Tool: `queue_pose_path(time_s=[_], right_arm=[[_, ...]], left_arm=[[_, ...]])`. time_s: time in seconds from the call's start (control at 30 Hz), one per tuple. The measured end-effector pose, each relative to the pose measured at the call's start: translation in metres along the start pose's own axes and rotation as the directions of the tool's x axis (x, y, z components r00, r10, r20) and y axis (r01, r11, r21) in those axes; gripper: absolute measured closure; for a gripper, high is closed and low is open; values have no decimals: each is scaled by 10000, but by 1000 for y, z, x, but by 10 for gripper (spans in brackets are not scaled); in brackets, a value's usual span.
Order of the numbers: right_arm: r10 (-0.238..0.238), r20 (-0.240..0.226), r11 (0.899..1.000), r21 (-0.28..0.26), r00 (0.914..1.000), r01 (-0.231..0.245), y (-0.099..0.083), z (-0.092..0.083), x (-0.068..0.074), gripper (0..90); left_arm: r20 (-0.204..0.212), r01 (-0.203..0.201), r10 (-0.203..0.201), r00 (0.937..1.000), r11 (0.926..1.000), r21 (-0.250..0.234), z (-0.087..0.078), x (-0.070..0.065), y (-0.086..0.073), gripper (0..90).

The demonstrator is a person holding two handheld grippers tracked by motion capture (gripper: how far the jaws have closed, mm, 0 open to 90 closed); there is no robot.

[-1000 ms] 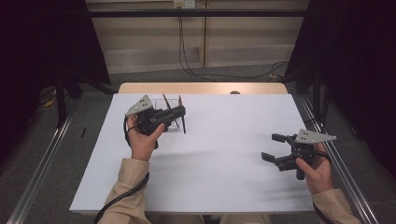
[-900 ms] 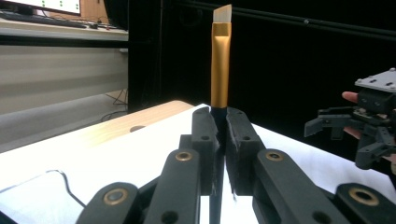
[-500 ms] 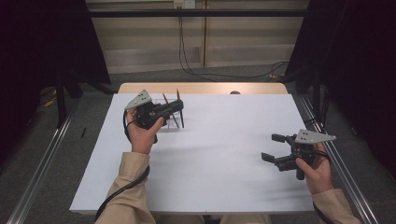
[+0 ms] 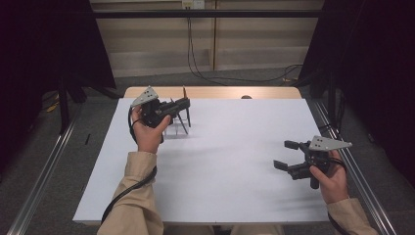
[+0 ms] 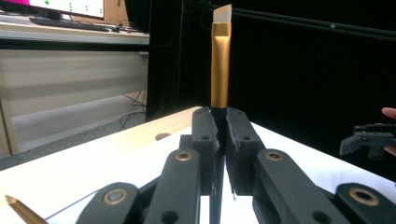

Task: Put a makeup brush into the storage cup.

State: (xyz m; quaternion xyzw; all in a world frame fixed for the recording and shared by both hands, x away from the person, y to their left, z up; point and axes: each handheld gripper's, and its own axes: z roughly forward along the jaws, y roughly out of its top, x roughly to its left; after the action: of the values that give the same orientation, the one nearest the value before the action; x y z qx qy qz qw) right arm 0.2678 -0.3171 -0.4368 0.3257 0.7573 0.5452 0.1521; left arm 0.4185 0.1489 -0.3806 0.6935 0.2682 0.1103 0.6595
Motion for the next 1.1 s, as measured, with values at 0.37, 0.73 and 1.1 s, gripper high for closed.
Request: queue_pose_path(time_s=[0.37, 0.73, 1.1], right_arm=[[17, 27, 10000, -97, 10000, -16, 0, -1, -1, 81], [59, -71, 9999, -117, 10000, -60, -1, 0, 0, 82], [38, -71, 9999, -134, 10000, -39, -1, -1, 0, 82]], left_arm=[[-366, -108, 110, 9993, 9999, 49, 5, 8, 7, 833], [-830, -164, 176, 9964, 9997, 156, 6, 16, 9, 833], [-1318, -293, 319, 9908, 9993, 215, 6, 23, 11, 834]])
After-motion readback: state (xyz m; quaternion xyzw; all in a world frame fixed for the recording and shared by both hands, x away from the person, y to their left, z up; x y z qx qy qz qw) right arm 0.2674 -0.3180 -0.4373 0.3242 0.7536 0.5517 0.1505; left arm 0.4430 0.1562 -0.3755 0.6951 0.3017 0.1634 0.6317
